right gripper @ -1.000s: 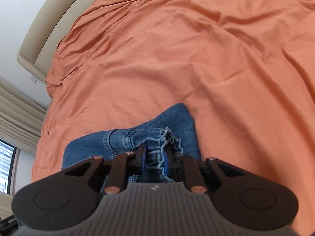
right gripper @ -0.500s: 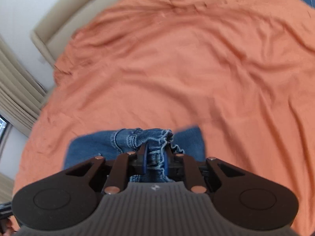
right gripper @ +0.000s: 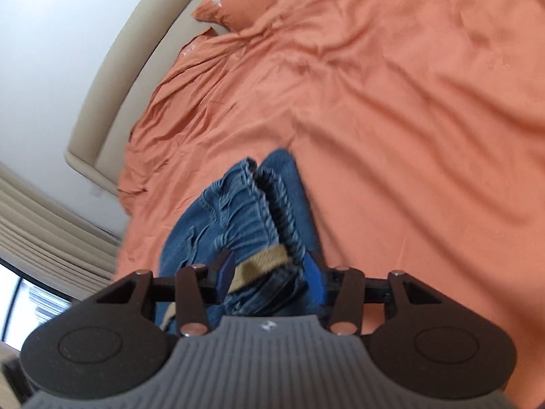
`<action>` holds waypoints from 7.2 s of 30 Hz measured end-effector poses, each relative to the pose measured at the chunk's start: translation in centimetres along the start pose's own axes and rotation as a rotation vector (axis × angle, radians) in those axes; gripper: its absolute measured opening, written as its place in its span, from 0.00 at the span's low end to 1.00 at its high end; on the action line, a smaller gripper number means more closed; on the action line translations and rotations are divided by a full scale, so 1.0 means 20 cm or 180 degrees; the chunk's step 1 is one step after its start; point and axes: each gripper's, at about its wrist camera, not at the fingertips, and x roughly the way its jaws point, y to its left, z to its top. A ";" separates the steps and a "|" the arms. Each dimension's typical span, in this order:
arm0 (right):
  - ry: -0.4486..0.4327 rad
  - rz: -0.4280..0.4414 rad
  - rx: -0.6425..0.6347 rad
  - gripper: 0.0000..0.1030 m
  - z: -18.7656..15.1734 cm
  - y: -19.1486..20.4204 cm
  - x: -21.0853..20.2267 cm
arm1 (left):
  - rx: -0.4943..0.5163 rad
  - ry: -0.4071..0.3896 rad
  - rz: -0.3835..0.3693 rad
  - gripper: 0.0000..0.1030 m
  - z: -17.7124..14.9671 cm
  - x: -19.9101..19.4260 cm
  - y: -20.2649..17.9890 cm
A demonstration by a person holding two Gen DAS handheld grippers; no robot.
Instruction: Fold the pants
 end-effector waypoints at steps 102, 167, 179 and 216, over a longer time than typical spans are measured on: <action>0.0148 0.0112 -0.0963 0.14 0.17 0.24 0.22 | -0.1749 0.0168 -0.0526 0.06 0.21 0.54 0.44; -0.1242 -0.0314 -0.3010 0.79 -1.11 1.71 -0.65 | -0.0746 -0.1849 0.1731 1.00 -0.29 -1.38 0.17; -0.1042 -0.0315 -0.3131 0.79 -1.56 1.46 -0.85 | -0.0964 -0.1292 0.1678 1.00 -0.60 -1.13 -0.11; -0.0817 -0.0568 -0.3131 0.79 -1.67 1.37 -0.75 | -0.0954 -0.0959 0.1486 1.00 -0.70 -1.02 -0.13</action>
